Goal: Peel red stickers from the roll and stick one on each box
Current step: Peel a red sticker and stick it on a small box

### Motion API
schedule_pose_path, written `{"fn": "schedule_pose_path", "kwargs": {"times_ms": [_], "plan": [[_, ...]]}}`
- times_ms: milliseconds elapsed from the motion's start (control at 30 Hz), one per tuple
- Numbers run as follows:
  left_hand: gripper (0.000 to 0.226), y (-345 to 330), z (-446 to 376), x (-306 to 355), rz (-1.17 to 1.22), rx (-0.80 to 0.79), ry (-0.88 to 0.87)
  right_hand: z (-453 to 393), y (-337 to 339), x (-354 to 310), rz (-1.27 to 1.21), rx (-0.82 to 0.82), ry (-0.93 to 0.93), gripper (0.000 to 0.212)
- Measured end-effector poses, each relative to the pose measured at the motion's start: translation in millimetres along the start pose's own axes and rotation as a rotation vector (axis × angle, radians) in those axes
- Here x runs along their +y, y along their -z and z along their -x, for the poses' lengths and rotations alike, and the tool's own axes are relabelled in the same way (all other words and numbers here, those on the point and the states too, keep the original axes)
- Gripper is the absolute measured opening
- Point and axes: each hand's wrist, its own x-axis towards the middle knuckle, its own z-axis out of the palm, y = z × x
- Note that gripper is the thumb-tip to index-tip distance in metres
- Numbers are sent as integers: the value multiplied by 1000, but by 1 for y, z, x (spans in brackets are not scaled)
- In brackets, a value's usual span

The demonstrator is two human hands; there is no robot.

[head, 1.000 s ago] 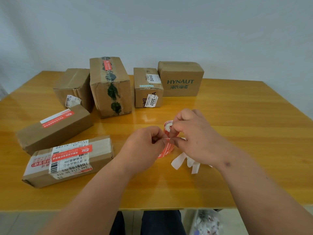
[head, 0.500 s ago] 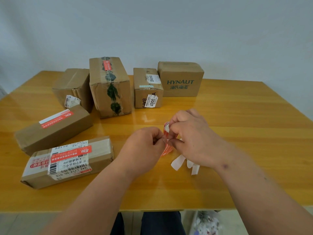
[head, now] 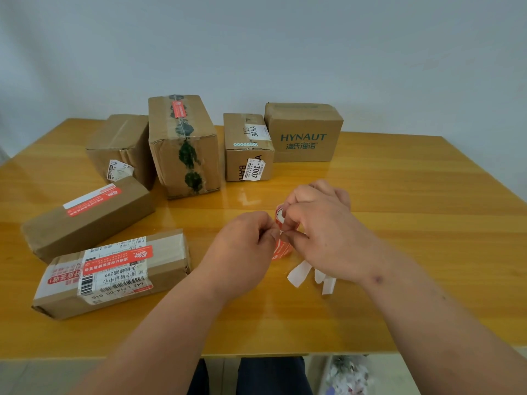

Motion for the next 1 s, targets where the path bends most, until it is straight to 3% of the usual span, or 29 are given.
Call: {"fn": "schedule_pose_path", "kwargs": {"times_ms": [433, 600, 700, 800, 900, 1000], "plan": [[23, 3, -1, -4, 146, -42, 86, 0, -11, 4, -112, 89, 30, 20], [22, 6, -1, -4, 175, -42, 149, -2, -5, 4, -107, 89, -6, 7], [20, 10, -1, -1, 180, -46, 151, -4, 2, 5, -75, 56, -25, 27], [17, 12, 0, 2, 207, -20, 94, -7, 6, 3, -56, 25, -20, 19], [14, 13, 0, 3, 278, 4, 69, -10, 7, 4, -63, 2, -34, 23], [25, 15, 0, 4, 305, 1, 78, -13, 8, 6, -30, -25, -20, 10]]}}
